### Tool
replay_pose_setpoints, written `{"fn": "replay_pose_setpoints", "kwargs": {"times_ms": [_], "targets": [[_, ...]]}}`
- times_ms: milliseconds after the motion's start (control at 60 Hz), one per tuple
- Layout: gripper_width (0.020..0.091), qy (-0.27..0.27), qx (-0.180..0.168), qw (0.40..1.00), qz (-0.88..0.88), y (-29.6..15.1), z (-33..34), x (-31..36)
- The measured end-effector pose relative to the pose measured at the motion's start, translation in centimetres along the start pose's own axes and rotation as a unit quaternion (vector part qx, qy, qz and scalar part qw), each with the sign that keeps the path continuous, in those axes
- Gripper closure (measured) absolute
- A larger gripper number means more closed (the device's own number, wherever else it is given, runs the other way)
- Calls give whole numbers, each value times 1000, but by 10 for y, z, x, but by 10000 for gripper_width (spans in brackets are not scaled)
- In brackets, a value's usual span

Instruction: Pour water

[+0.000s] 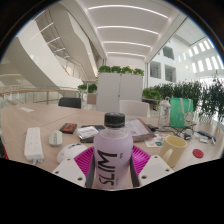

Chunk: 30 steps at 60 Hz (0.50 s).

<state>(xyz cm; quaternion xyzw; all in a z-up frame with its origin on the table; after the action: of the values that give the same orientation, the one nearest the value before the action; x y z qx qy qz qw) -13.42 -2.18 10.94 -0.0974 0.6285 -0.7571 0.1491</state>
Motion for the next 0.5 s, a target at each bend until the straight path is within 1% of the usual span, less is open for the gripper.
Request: {"fn": "replay_pose_setpoints", "kwargs": {"times_ms": [17, 67, 133, 150, 167, 200, 233, 283, 300, 317, 367, 400, 417, 433, 500], "targets": [[581, -1, 0, 1000, -3, 3, 0, 8], [612, -6, 6, 1000, -14, -3, 4, -4], [665, -17, 21, 999, -38, -9, 7, -28], [669, -22, 25, 998, -49, -11, 7, -32], [698, -28, 28, 997, -62, -10, 12, -24], [690, -42, 38, 994, -95, -17, 10, -31], [689, -60, 40, 988, -135, -28, 10, -37], [688, -83, 24, 975, -203, -53, 15, -55], [687, -86, 17, 969, -230, -64, 16, -63], [687, -88, 7, 962, -259, -71, 24, -55], [687, -101, -21, 930, -352, -103, 27, -79], [686, -110, -39, 901, -418, -121, 29, -99], [687, -109, -47, 885, -451, -130, 32, -119], [687, -111, -57, 869, -479, -137, 36, -108], [690, -114, -91, 791, -595, -148, 48, -159]]}}
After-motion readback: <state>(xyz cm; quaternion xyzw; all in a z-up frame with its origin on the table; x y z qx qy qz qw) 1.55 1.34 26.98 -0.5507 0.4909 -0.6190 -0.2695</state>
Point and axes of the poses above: the point between the fingertips, and its own axes, seen from behind it with the camera up: x to the left, y down, z backward, against the way the camera looks, the point moved 10 cm from there along z, backward, against the way the camera looks, and after that the axes turned 13 degrees about -y, right-handed, at the moved point
